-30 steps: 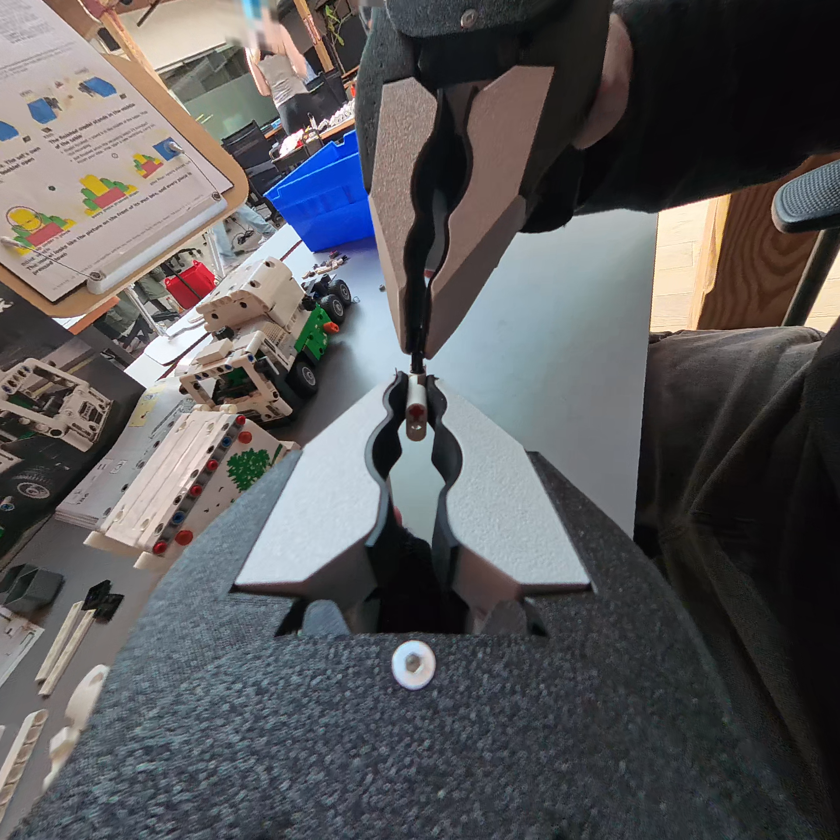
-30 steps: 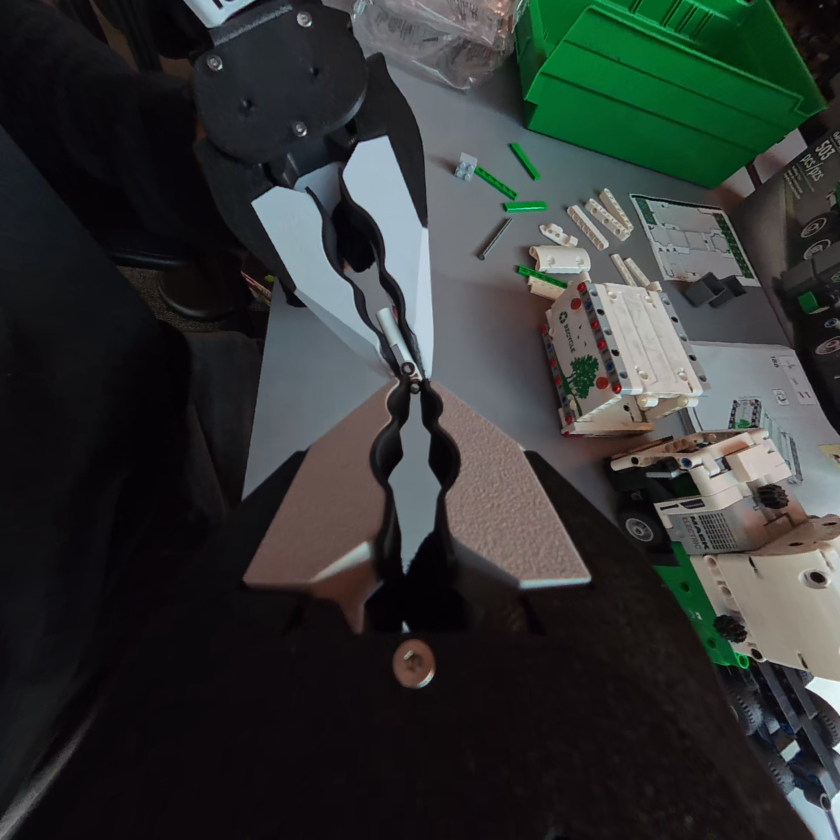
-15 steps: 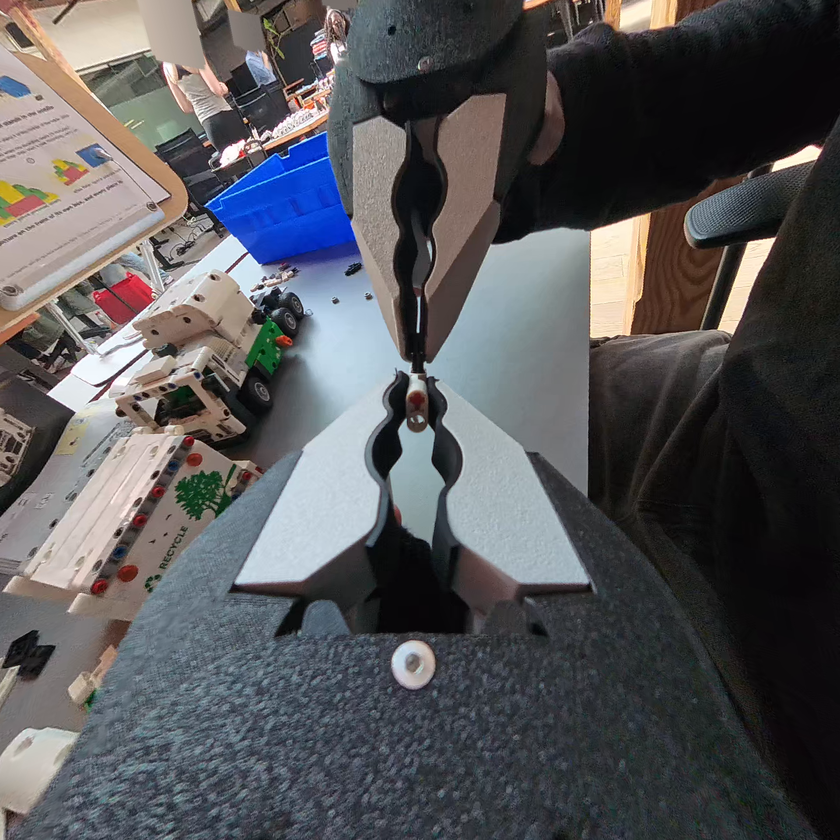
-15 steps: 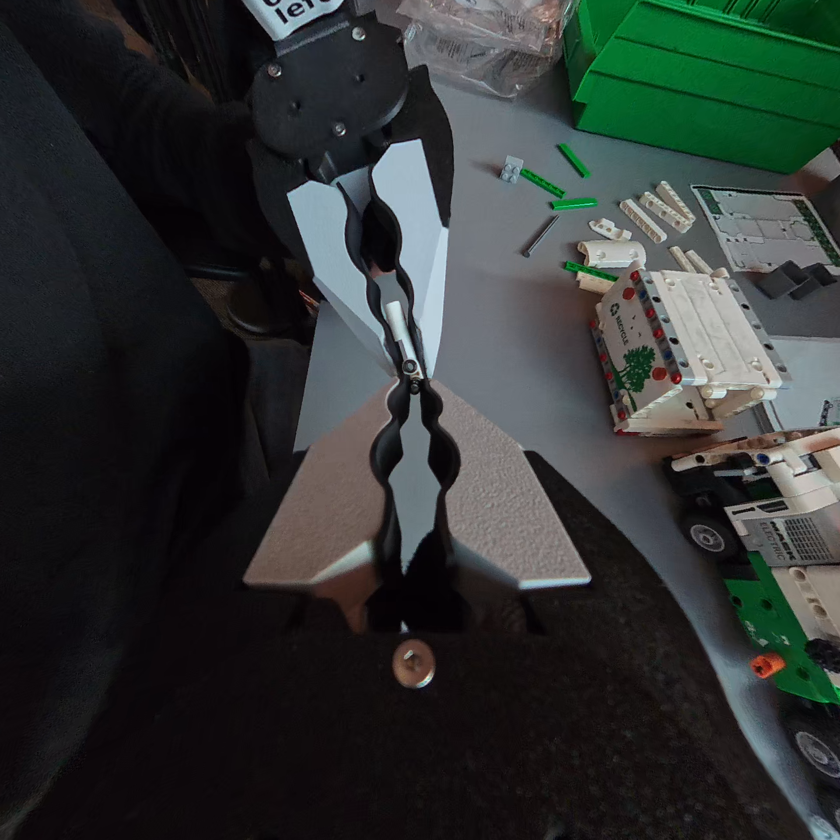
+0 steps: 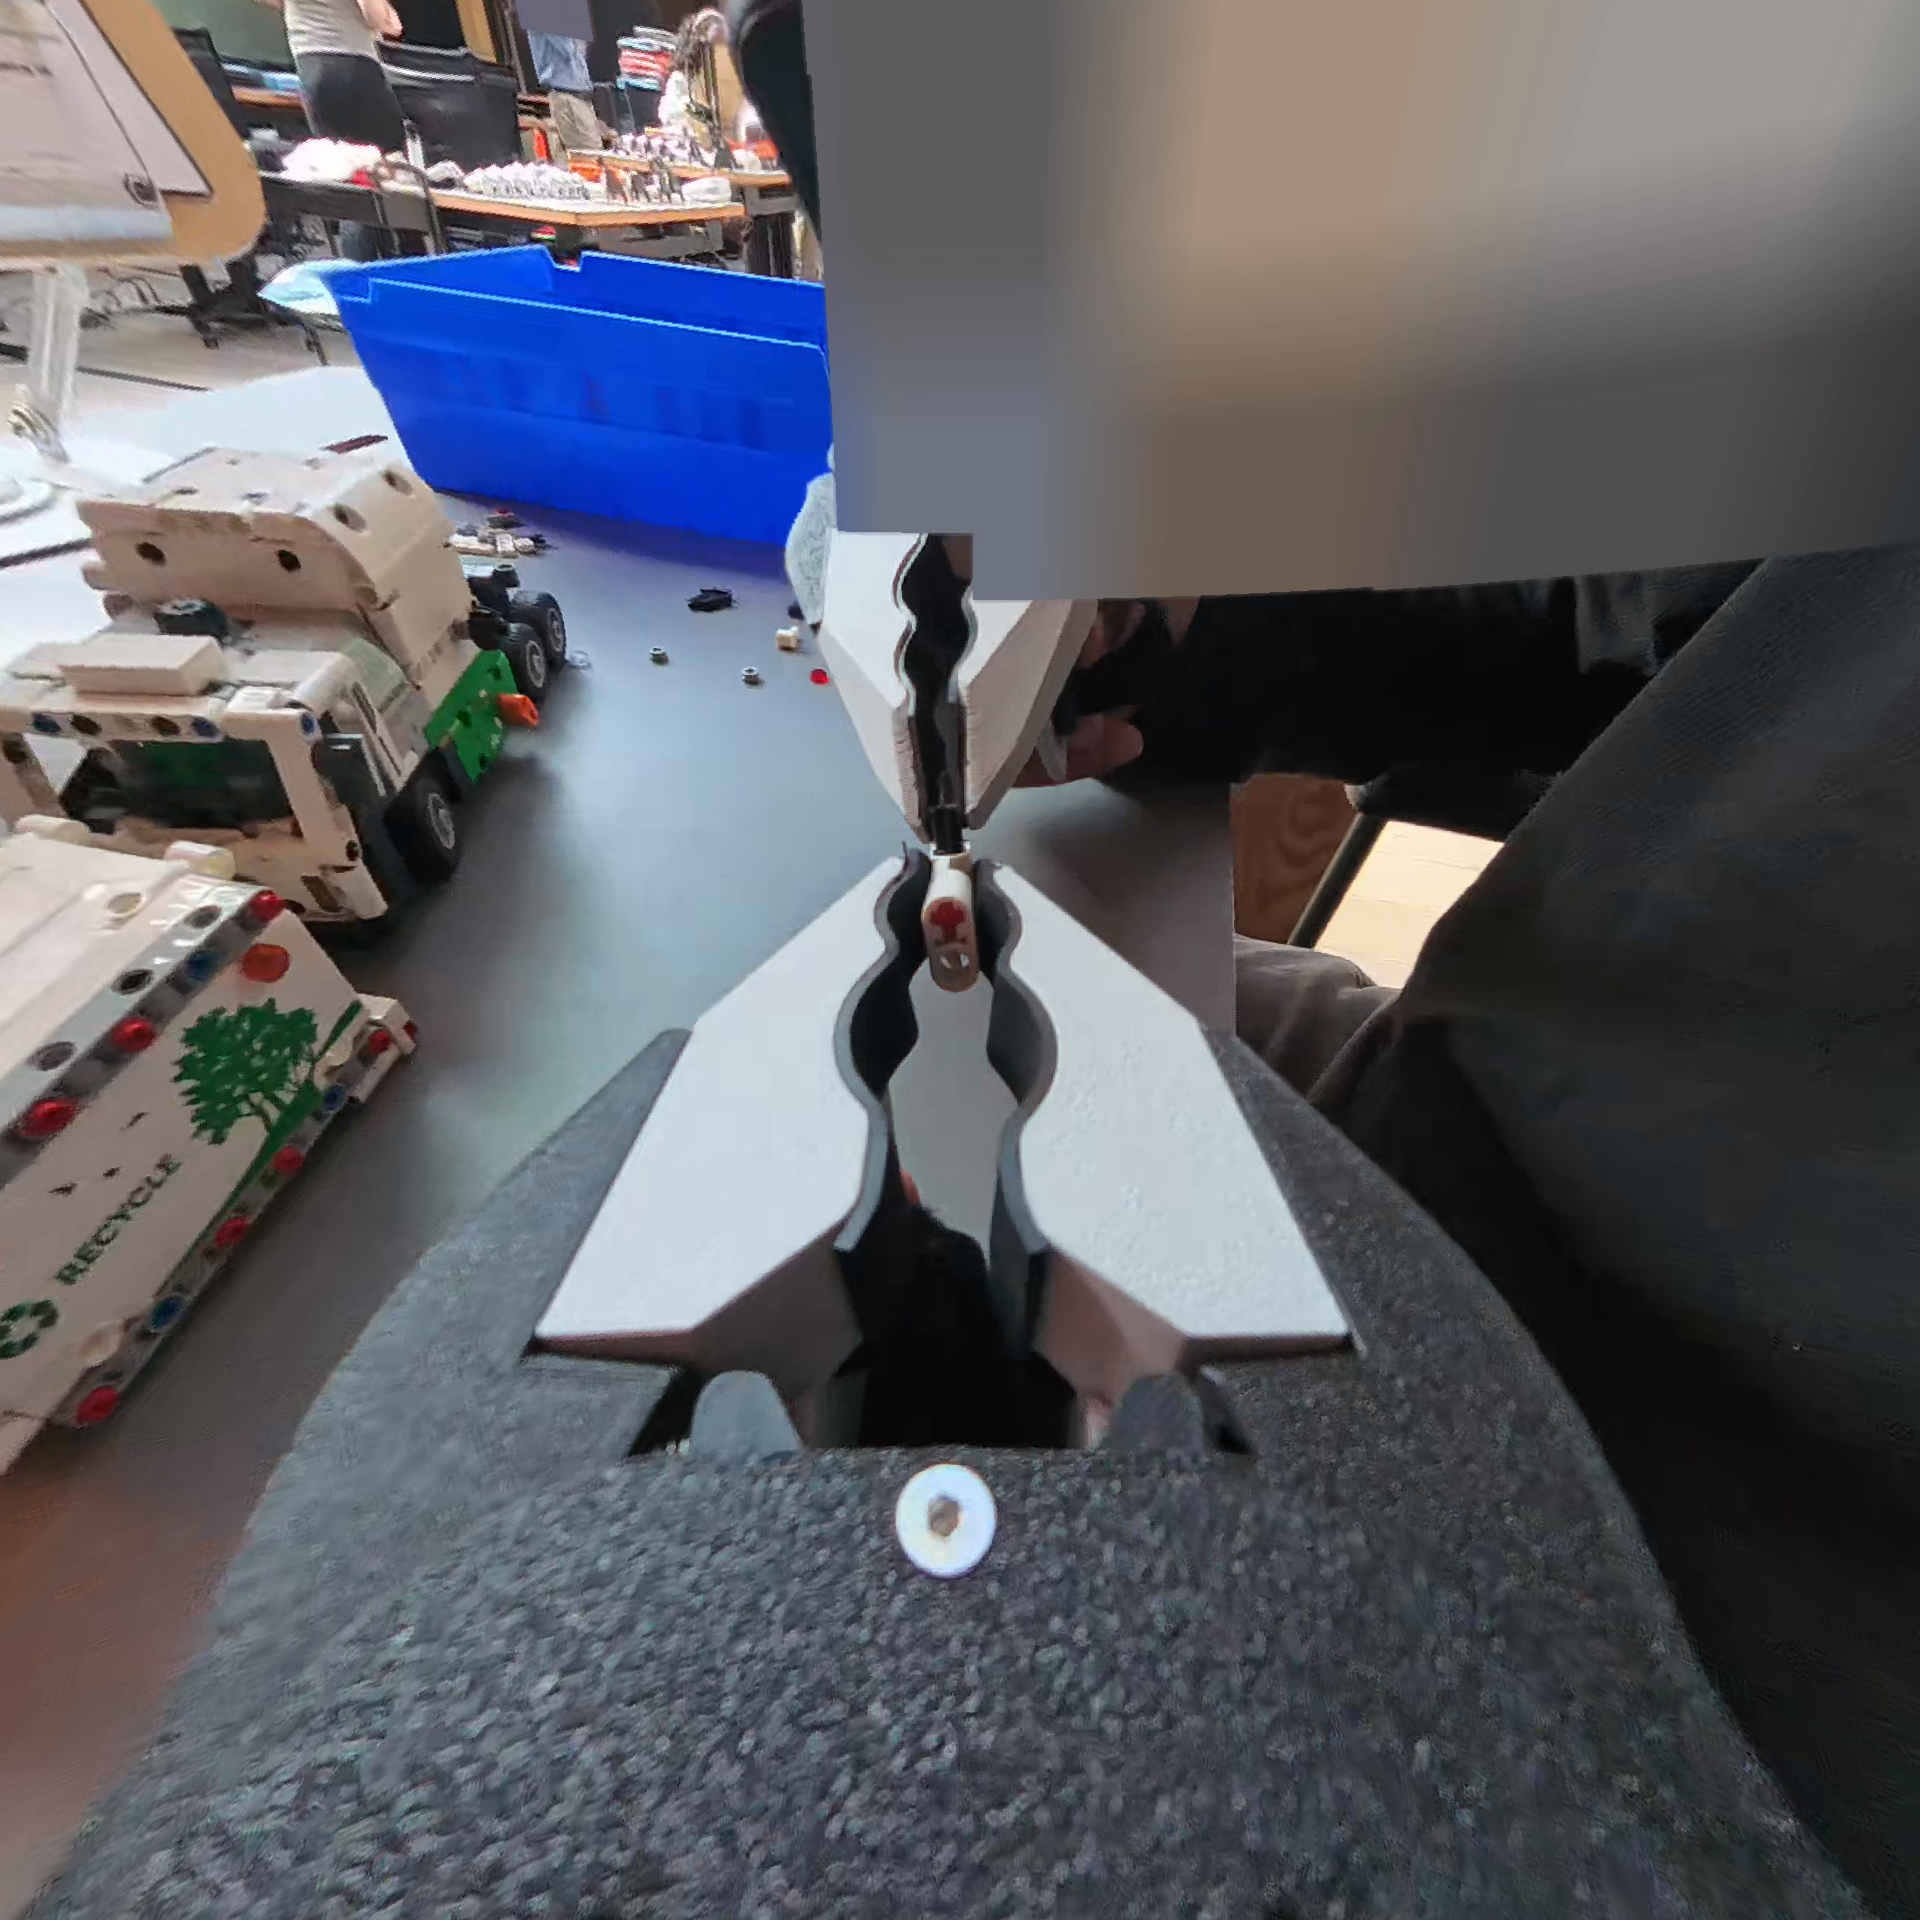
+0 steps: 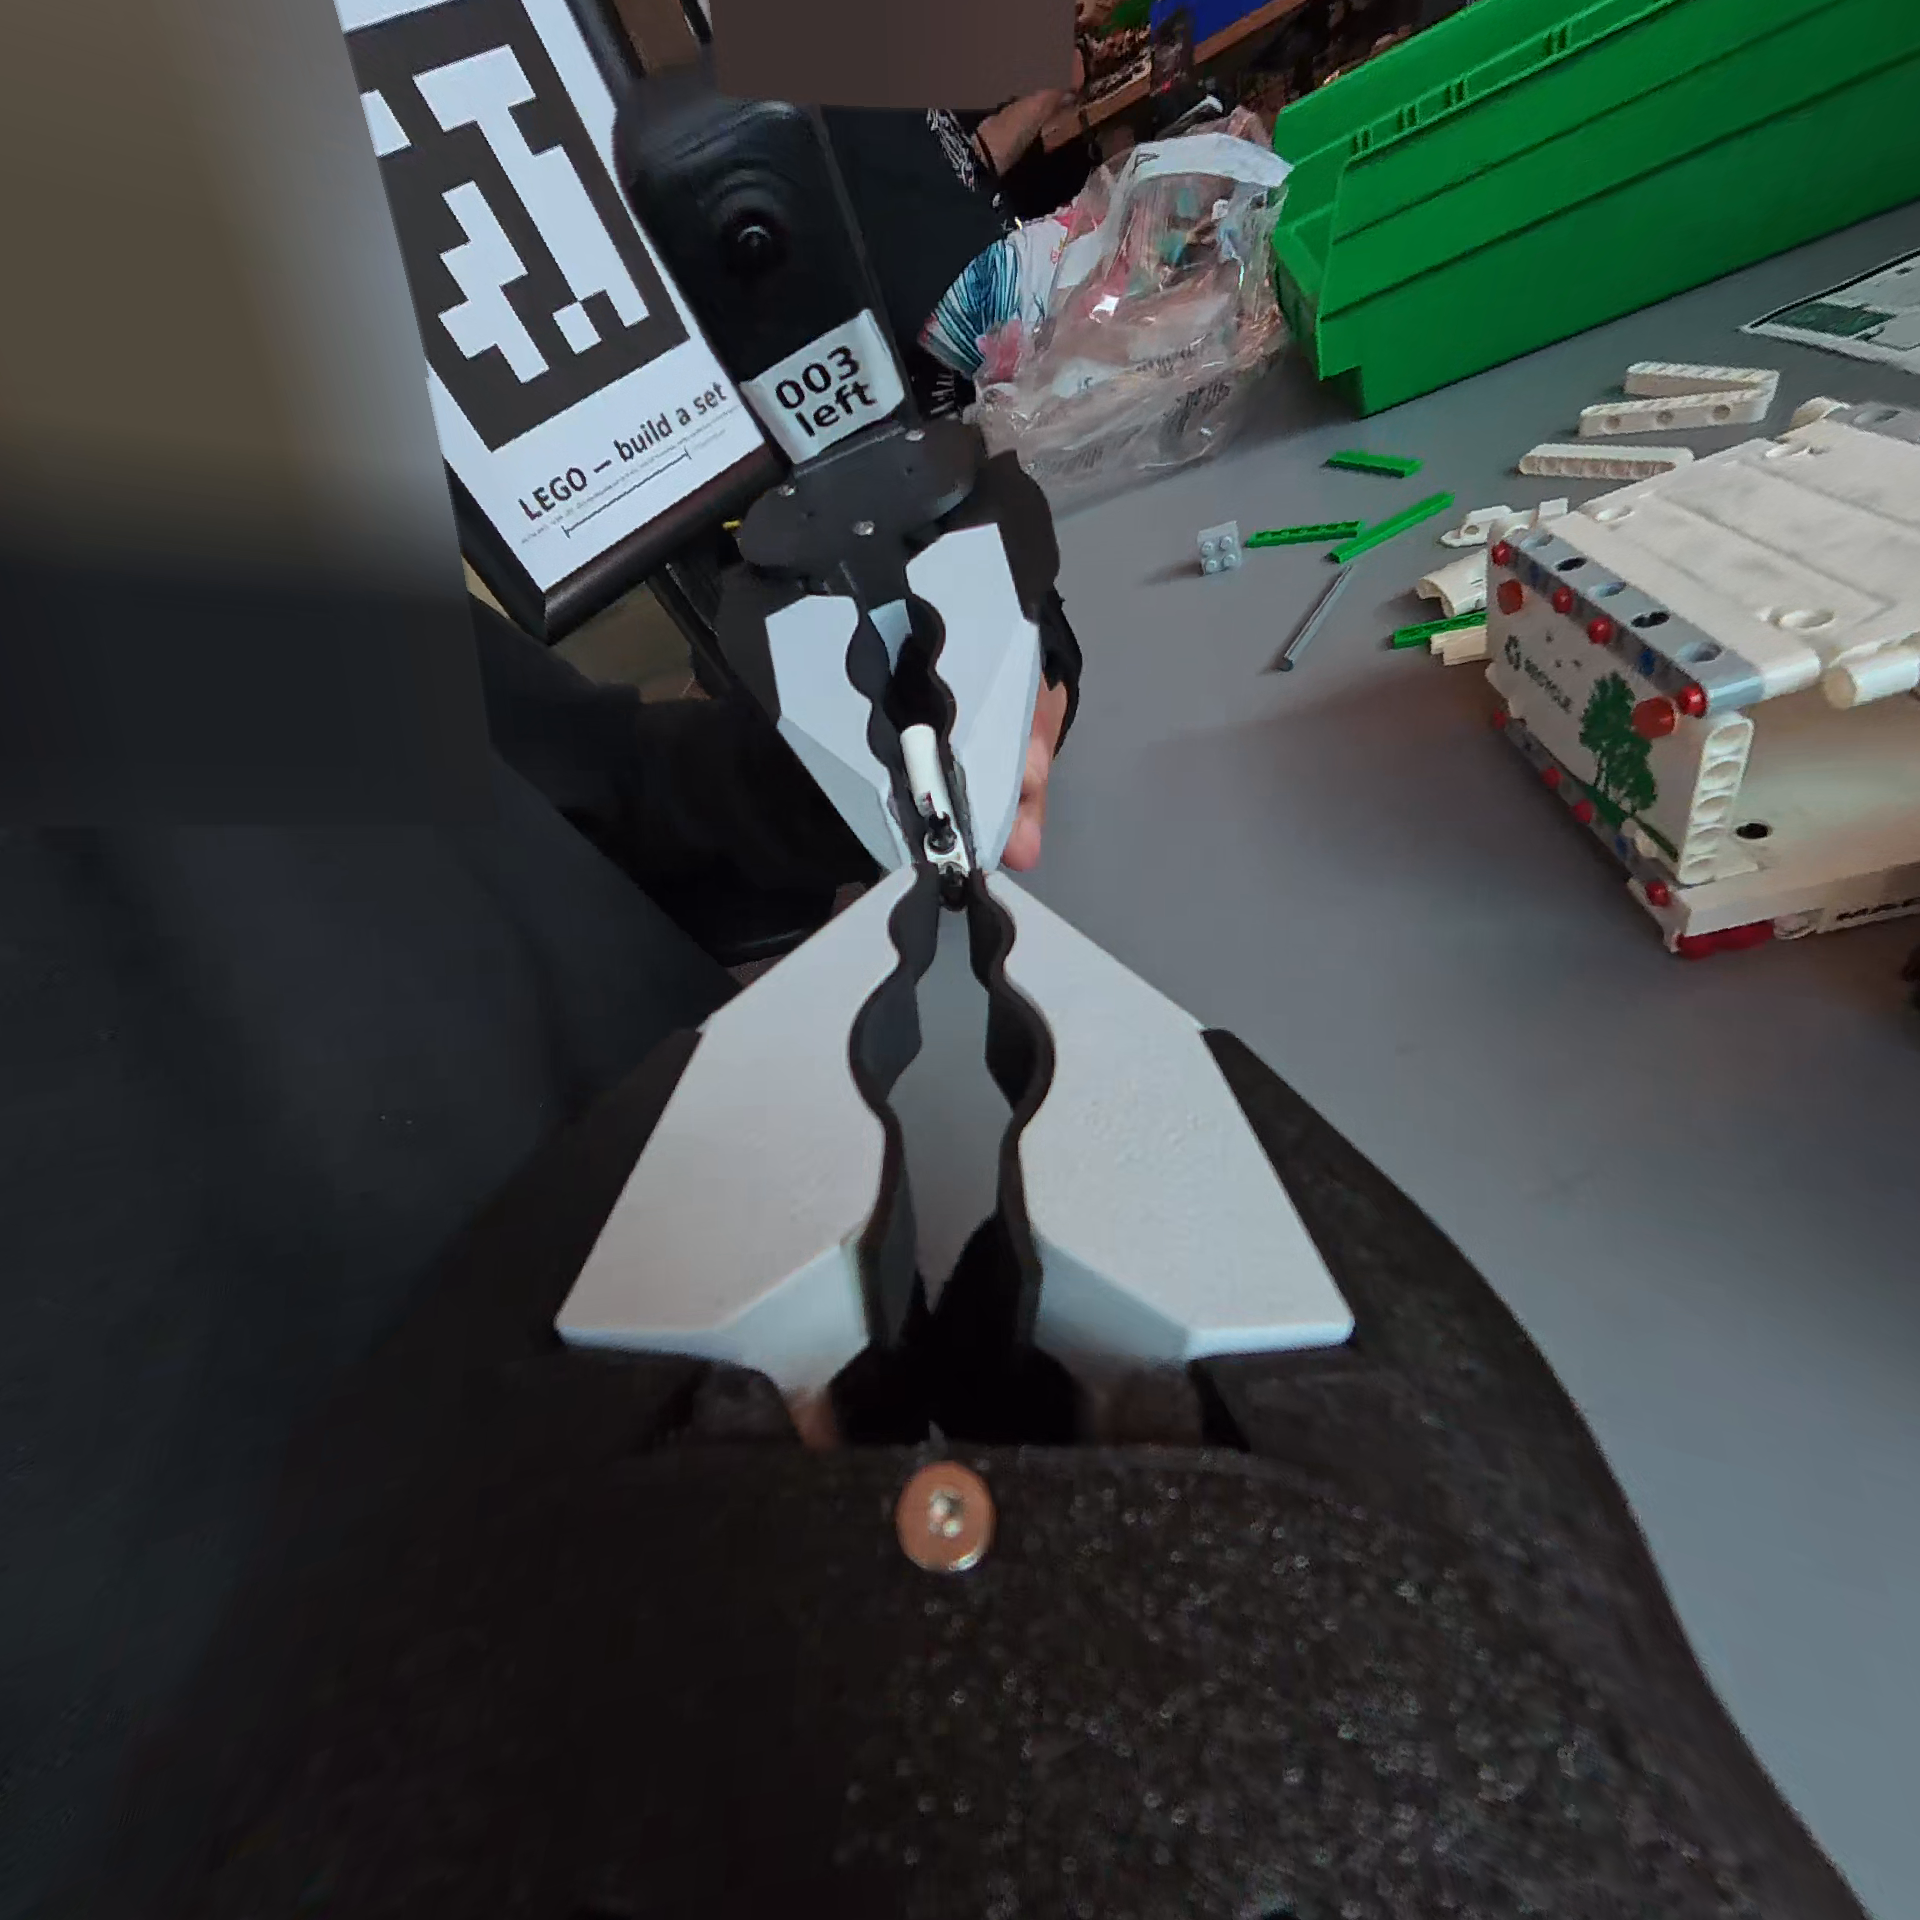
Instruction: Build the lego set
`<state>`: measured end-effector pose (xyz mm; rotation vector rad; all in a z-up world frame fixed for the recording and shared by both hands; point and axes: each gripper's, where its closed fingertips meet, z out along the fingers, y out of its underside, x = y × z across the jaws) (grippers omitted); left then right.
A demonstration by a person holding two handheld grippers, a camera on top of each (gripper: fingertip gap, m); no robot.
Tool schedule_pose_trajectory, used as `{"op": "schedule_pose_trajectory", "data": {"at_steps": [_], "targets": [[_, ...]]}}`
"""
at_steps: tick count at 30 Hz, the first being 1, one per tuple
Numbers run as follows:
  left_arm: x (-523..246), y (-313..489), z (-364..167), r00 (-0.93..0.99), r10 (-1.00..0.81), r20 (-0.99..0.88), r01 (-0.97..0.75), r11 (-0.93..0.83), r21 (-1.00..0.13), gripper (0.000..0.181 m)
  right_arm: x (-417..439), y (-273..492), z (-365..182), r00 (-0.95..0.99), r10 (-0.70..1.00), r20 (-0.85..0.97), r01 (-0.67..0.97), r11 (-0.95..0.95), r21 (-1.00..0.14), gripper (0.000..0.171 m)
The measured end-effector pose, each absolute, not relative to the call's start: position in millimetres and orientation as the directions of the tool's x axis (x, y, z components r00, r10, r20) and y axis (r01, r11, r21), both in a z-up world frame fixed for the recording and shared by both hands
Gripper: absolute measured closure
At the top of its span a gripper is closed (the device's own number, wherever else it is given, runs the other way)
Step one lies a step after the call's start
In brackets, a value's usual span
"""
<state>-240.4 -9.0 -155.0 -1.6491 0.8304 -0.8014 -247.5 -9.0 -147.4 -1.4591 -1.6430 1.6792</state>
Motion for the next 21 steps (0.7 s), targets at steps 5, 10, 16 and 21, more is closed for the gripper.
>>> {"op": "schedule_pose_trajectory", "data": {"at_steps": [5,10,16,21], "targets": [[-239.5,-8.0,-158.4,0.525,-0.844,0.114,-0.131,-0.213,-0.968,0.176,-246.0,-7.9,-151.8,-0.404,0.831,-0.382,0.456,-0.179,-0.872,0.168],[-234.5,-12.4,-163.6,0.512,-0.856,0.066,-0.188,-0.186,-0.964,0.177,-239.7,-12.4,-159.1,-0.439,0.819,-0.37,0.521,-0.103,-0.848,0.168],[-225.9,-16.3,-175.9,0.476,-0.878,0.05,-0.273,-0.202,-0.941,0.176,-229.6,-15.1,-171.4,-0.492,0.855,-0.164,0.606,0.201,-0.77,0.168],[-216.8,-19.2,-196.3,0.45,-0.893,0.001,-0.409,-0.207,-0.889,0.176,-218.8,-17.0,-190.3,-0.56,0.826,-0.063,0.673,0.41,-0.615,0.168]]}}
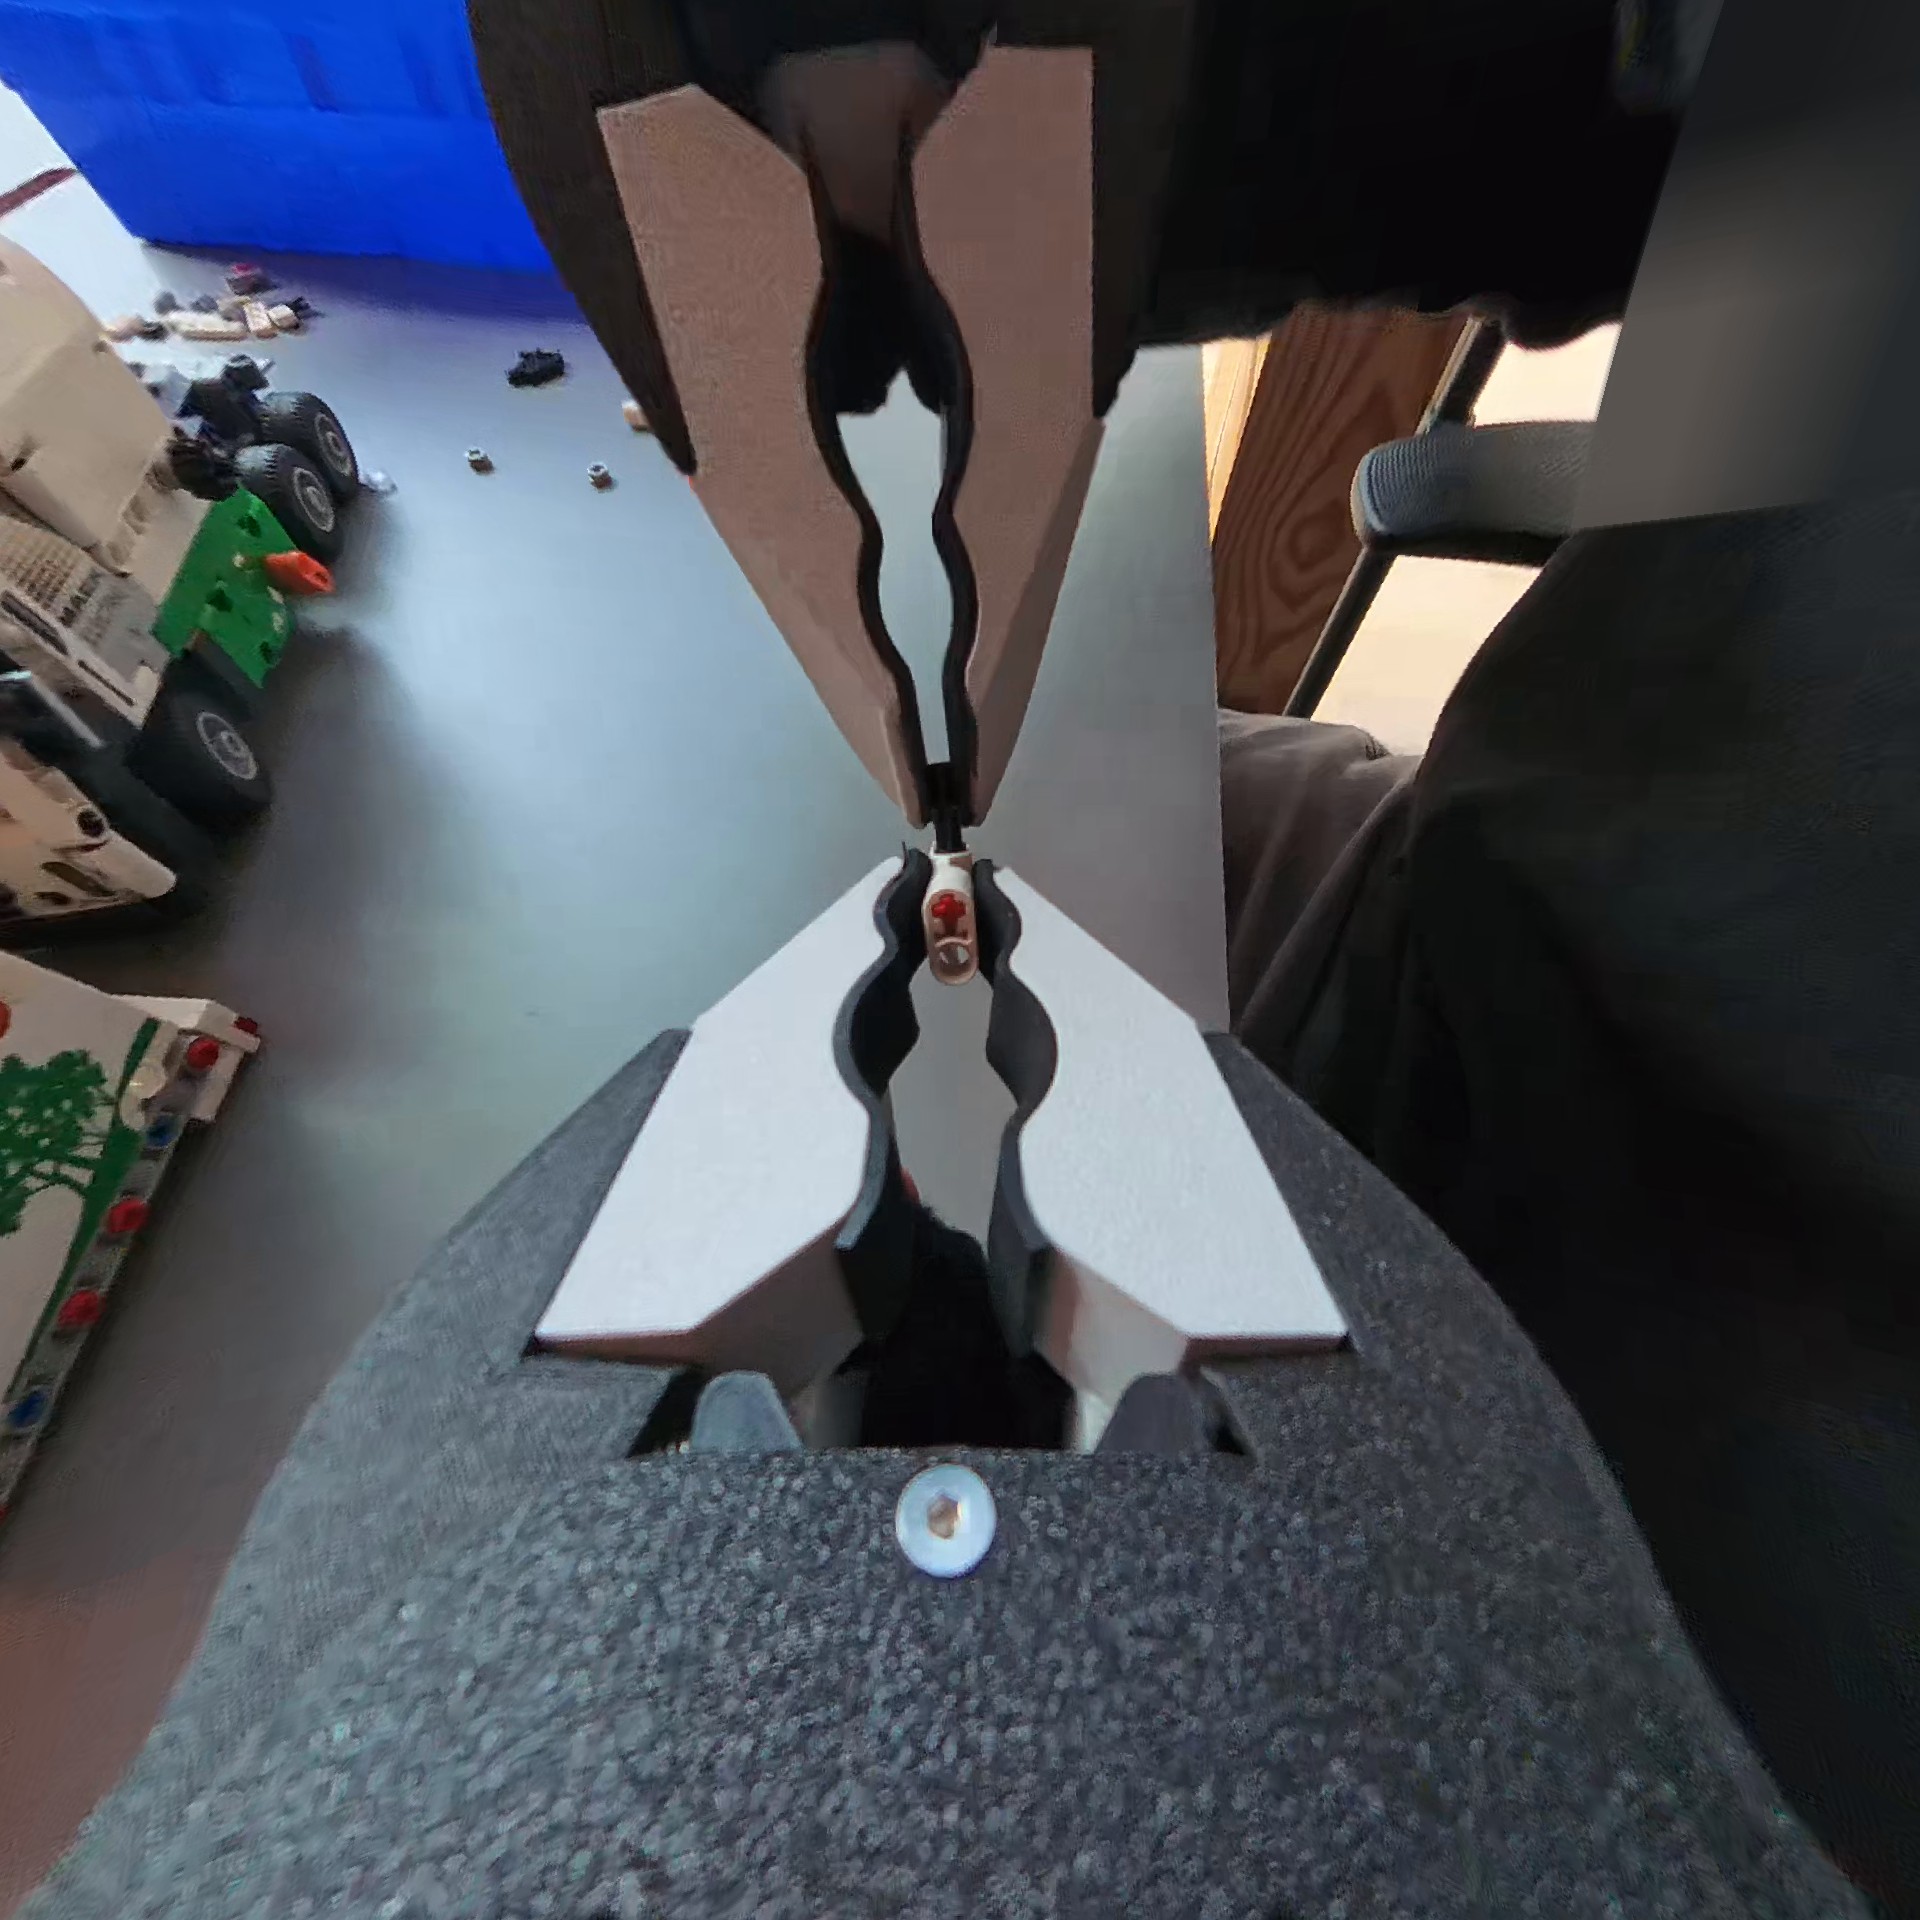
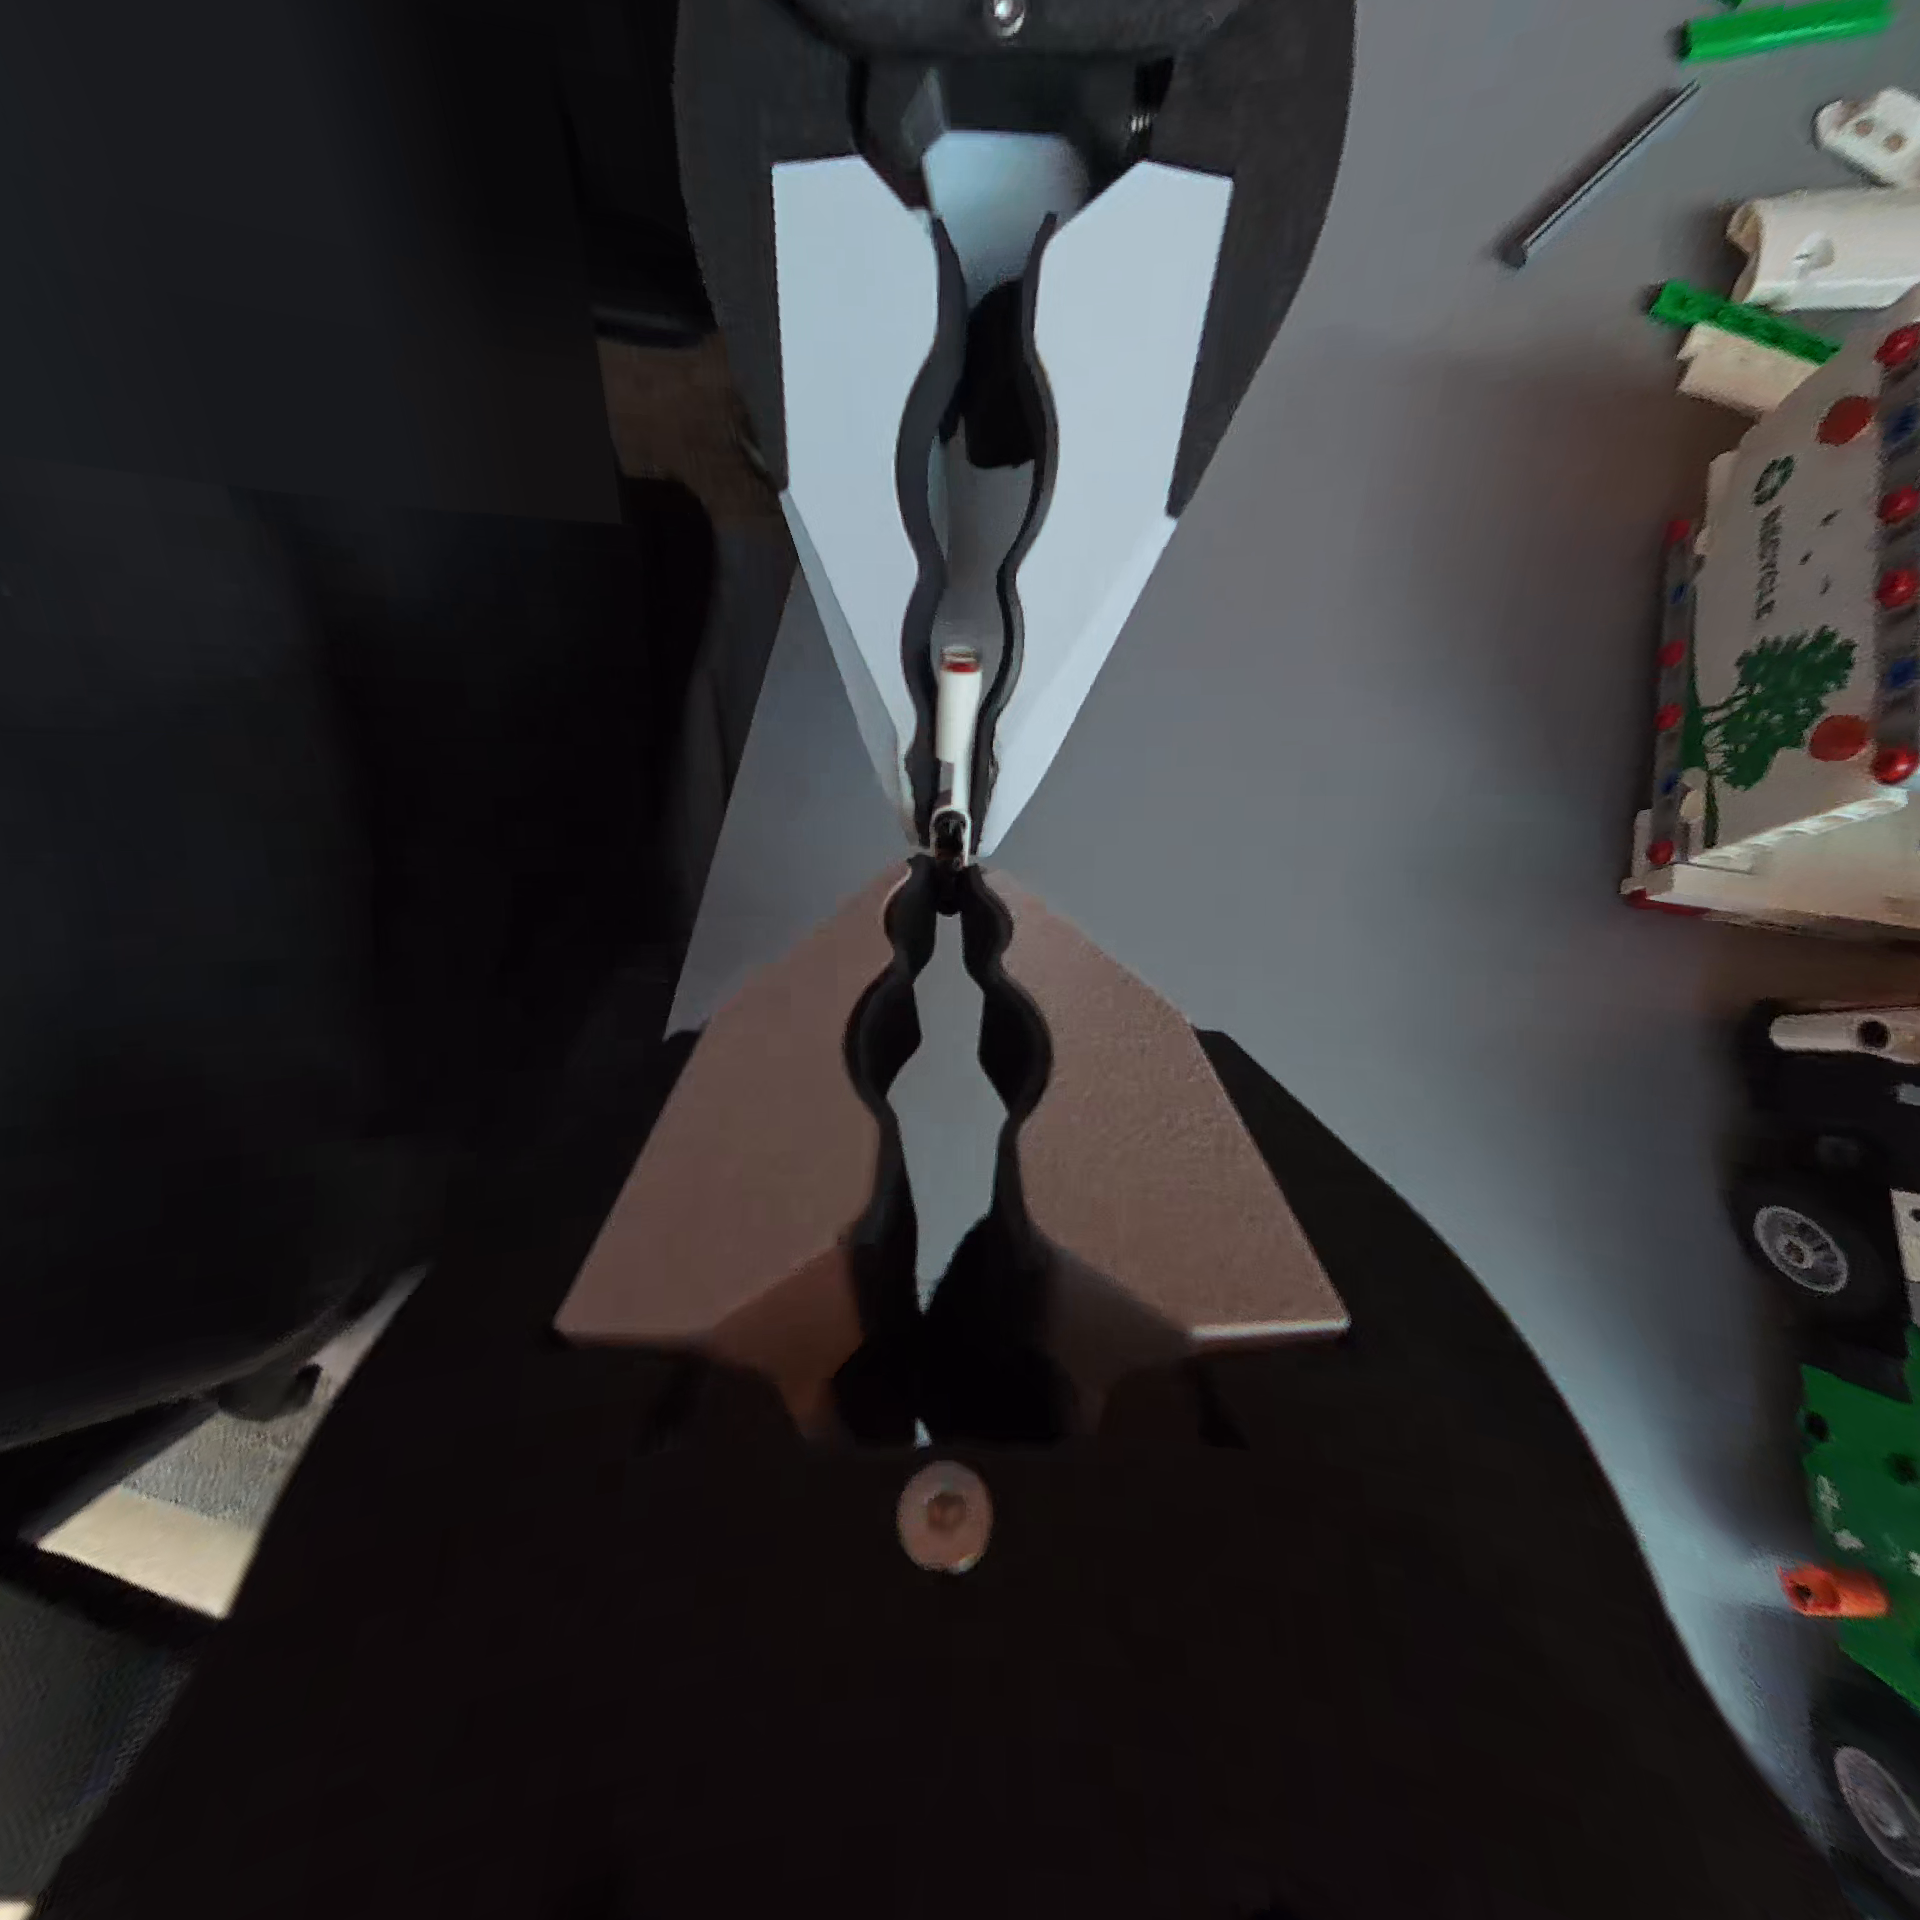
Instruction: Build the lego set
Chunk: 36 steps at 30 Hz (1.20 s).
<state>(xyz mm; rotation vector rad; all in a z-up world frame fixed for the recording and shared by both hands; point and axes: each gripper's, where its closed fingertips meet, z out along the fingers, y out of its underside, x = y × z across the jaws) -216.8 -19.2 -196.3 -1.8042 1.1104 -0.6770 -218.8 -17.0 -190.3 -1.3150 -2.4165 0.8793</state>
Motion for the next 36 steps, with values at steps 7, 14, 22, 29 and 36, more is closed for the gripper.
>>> {"op": "schedule_pose_trajectory", "data": {"at_steps": [7,14,22,29,36], "targets": [[-216.2,-17.5,-202.4,0.444,-0.896,-0.006,-0.445,-0.214,-0.87,0.176,-217.2,-15.3,-196.9,-0.624,0.778,-0.073,0.686,0.502,-0.527,0.168],[-224.3,-11.1,-189.4,0.477,-0.877,0.055,-0.345,-0.245,-0.906,0.176,-227.7,-10.3,-184.5,-0.59,0.804,-0.073,0.628,0.4,-0.668,0.168],[-232.9,-4.8,-161.7,0.476,-0.861,0.177,-0.135,-0.27,-0.953,0.176,-241.0,-5.7,-156.0,-0.525,0.84,-0.136,0.481,0.161,-0.862,0.168],[-241.8,-1.0,-141.8,0.433,-0.85,0.299,0.049,-0.309,-0.95,0.177,-248.0,-1.5,-140.8,-0.497,0.848,-0.181,0.393,0.034,-0.919,0.168],[-262.2,12.1,-109.1,0.323,-0.817,0.479,0.395,-0.343,-0.852,0.177,-267.8,13.1,-107.2,-0.394,0.863,-0.314,0.109,-0.296,-0.949,0.169]]}}
